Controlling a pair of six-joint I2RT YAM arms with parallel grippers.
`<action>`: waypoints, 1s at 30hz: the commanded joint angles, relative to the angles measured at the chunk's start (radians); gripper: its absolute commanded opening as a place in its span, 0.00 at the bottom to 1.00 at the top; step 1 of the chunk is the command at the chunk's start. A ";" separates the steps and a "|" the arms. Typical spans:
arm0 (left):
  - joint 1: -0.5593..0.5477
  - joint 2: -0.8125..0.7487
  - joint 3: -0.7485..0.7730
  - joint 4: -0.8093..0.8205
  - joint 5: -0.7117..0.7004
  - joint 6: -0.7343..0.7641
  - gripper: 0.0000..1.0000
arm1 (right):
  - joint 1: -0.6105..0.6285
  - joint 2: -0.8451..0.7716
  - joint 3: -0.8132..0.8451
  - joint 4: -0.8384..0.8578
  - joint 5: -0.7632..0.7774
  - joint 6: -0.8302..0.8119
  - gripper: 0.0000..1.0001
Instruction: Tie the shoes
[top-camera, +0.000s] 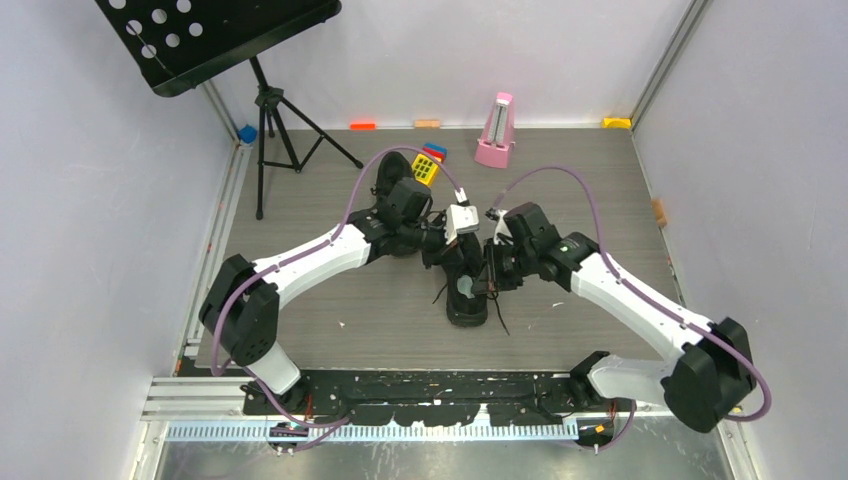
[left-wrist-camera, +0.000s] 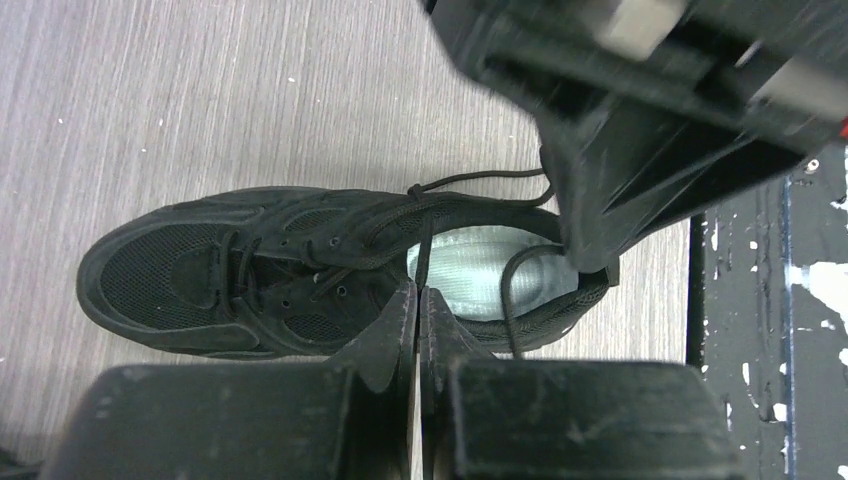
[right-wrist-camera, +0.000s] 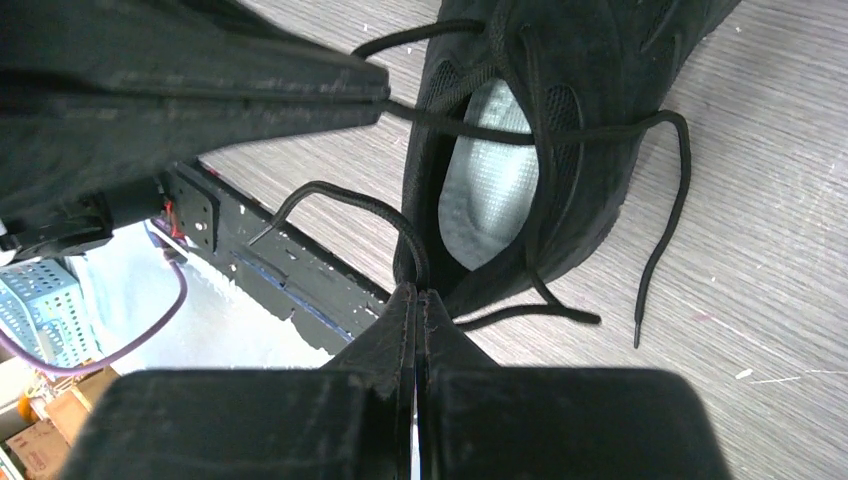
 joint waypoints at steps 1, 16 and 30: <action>-0.002 -0.014 0.020 0.065 -0.004 -0.073 0.00 | 0.015 0.067 0.074 0.040 0.051 -0.006 0.00; 0.002 -0.037 -0.008 0.072 -0.017 -0.112 0.00 | 0.014 0.186 0.115 0.182 0.217 0.130 0.00; 0.037 -0.070 -0.002 0.031 0.020 -0.281 0.36 | 0.013 0.176 -0.008 0.427 0.238 0.161 0.00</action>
